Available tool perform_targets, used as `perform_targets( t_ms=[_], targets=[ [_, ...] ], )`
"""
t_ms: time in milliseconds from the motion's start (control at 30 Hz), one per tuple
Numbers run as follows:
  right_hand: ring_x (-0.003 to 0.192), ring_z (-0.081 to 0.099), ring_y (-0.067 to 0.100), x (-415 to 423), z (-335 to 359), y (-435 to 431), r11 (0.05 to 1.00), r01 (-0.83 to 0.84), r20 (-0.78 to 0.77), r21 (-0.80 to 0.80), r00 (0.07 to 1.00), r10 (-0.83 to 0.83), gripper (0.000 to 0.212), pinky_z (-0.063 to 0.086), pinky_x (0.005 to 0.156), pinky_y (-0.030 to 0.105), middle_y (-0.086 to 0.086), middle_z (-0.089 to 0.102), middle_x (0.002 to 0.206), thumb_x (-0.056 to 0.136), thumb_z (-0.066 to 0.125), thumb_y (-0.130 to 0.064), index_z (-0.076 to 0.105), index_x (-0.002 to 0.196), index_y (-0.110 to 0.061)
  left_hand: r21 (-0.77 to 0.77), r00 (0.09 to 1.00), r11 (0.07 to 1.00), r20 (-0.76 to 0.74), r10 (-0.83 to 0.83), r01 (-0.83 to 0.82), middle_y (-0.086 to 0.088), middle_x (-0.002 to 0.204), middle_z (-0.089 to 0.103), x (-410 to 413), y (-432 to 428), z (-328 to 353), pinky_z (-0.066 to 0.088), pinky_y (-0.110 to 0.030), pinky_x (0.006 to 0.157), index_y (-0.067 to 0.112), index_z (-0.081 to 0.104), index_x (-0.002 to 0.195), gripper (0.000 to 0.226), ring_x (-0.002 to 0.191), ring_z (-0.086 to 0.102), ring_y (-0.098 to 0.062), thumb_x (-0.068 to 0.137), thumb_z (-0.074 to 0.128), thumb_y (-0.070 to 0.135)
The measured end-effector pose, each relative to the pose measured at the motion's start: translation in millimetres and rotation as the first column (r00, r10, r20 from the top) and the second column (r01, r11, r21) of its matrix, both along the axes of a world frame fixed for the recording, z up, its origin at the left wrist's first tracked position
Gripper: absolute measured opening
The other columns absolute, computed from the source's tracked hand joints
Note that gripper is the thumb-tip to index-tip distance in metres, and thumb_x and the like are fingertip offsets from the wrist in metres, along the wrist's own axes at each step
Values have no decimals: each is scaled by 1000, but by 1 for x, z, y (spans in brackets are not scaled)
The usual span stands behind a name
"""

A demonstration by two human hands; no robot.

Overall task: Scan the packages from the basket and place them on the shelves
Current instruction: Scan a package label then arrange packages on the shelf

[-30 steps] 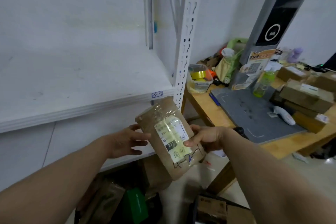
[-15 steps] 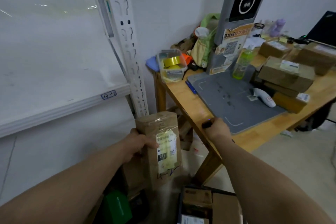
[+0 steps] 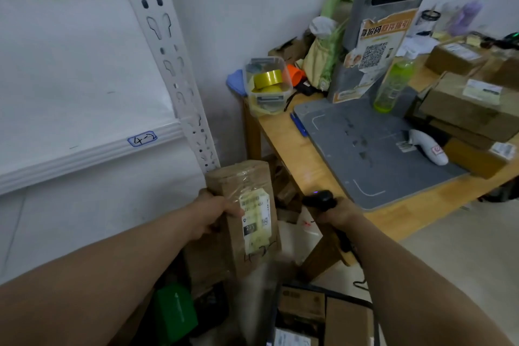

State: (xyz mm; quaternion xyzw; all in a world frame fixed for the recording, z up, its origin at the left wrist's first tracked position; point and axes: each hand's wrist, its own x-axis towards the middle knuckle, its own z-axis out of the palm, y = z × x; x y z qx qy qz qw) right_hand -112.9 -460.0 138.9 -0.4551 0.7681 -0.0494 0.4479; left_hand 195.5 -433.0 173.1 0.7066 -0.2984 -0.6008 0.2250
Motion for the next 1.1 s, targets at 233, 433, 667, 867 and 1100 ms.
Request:
perform_targets(
  t_ms=[233,433,667,867,1100],
  targets=[
    [60,64,19,17,24,16,987,-86,600,137,800,-14,24,49,62,33,6,67,68,78,79,-16,69,98,-6,-55,978,990,153,140,-133,-10,120,59,-8,3,-11,54,-51,91,7,40,129,80,110,60,-35,66,89,7],
    [64,56,18,24,30,22,992,-90,642,86,766,14,61,46,65,34,7,61,73,56,89,-31,71,108,-6,-58,973,987,171,157,-149,-11,122,62,-8,6,-20,49,-49,97,4,51,128,66,117,58,-37,72,86,4],
    [65,55,16,30,33,30,994,-90,669,64,743,25,38,46,66,33,5,62,74,80,81,-17,69,115,-10,-67,977,988,152,151,-143,-11,124,62,-10,3,-22,51,-48,90,7,47,130,77,114,59,-35,66,90,8],
    [61,54,13,34,34,30,994,-89,696,71,717,14,28,46,59,28,3,60,70,86,76,-11,67,112,-10,-35,982,992,141,128,-124,-8,123,63,-5,0,-29,54,-49,89,13,47,131,88,111,61,-34,58,95,15],
    [60,53,14,33,31,24,988,-120,696,93,717,22,25,45,58,28,5,59,72,83,77,-11,68,107,-8,-44,983,990,118,139,-134,-8,122,63,-2,2,-25,49,-39,67,13,49,131,81,106,59,-30,62,92,12]
  ],
)
